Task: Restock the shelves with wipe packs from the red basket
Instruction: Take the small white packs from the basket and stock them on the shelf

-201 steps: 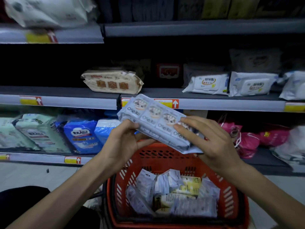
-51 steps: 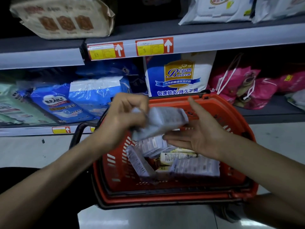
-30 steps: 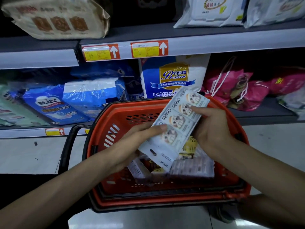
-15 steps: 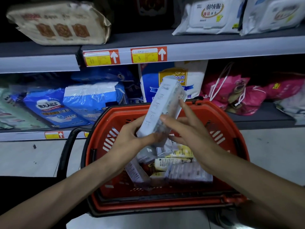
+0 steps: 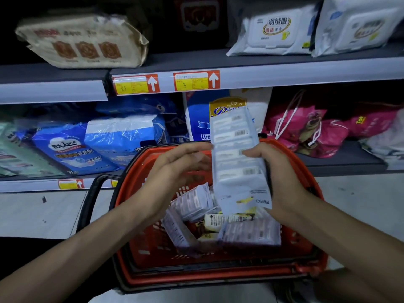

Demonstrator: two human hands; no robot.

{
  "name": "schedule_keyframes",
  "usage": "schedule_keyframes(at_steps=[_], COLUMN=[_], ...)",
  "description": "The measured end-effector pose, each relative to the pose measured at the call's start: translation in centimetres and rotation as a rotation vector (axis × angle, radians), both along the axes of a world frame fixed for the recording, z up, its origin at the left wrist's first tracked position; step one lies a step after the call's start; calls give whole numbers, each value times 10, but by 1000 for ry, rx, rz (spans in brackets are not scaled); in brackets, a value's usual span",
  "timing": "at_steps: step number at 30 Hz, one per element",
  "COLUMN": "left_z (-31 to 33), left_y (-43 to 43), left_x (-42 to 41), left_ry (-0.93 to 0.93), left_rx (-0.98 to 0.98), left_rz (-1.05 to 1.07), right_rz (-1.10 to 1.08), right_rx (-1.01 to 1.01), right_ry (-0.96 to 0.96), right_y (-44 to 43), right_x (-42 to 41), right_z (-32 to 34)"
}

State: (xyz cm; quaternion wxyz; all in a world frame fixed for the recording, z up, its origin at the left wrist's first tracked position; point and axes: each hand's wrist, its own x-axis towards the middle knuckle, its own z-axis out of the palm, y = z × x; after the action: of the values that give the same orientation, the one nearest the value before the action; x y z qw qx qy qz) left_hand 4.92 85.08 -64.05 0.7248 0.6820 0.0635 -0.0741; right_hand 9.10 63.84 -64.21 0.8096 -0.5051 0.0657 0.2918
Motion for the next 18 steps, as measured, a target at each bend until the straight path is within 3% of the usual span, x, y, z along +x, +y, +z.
schedule_keyframes(at_steps=[5,9,13,18], left_z=[11,20,31,55], left_y=[1,-4,-11,-12], left_x=[-2,-10,-16,-20], left_ry=[-99,-260,-263,-287], left_rx=[139,344,304,169], left_rz=[14,-47,-108,-17], right_rz=[-1,-59,-94,-14], right_rx=[-2,-99,-210,-200], right_ry=[-68,-282,-553,-796], right_y=[-1,9,20,30], right_x=[3,1,-10,-29], right_z=[15,31,51,77])
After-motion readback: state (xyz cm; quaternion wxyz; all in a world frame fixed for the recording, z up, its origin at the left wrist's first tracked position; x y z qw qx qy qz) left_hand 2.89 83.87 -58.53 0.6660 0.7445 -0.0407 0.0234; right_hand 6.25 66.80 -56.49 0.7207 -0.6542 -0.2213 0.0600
